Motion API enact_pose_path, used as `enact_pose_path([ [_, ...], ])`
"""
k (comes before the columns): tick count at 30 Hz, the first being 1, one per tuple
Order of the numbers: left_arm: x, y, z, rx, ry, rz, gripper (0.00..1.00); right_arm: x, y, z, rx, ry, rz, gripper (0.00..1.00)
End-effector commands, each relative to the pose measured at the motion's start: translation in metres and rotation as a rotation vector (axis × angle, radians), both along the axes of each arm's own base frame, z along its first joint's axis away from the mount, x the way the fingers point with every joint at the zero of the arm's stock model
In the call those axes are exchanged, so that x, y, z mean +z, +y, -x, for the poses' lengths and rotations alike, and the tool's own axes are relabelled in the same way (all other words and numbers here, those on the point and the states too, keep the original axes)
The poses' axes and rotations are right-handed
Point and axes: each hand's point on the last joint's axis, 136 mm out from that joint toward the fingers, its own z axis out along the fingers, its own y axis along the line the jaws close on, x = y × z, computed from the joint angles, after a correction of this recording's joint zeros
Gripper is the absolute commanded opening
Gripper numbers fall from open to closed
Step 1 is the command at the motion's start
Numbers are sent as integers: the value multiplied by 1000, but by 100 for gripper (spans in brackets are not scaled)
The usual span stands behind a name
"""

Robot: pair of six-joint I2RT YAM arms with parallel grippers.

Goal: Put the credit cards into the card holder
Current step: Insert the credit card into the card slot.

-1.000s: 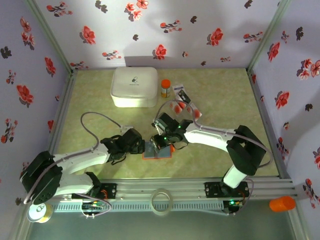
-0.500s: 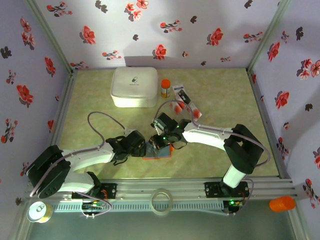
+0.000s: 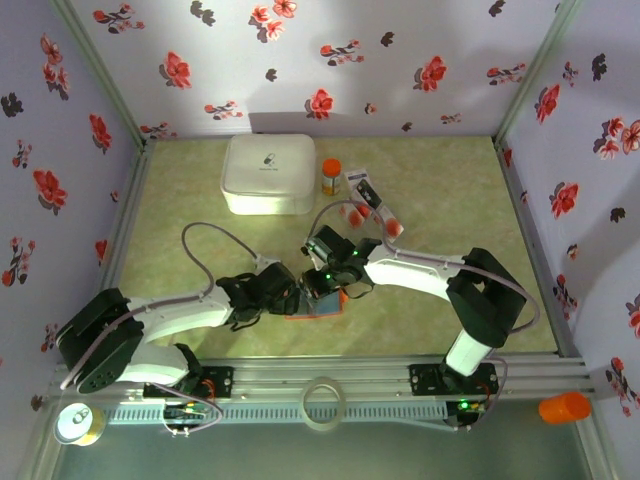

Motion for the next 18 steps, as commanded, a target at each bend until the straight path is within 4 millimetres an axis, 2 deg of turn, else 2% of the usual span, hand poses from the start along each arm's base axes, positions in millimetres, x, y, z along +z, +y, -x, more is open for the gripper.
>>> enact_pose_path([
  [1,0,-3,1,11,-11,28,100,0,3,3,12,9,7,0],
  [12,-18,9,13,41,18,8,100,1,2,3,11,7,7,0],
  [15,-21,11,15,45,24,-4,100,7,2,2,10,-1,0,0],
  [18,-21,13,16,49,24,-9,100,21,2,-1,1,-30,-22,0],
])
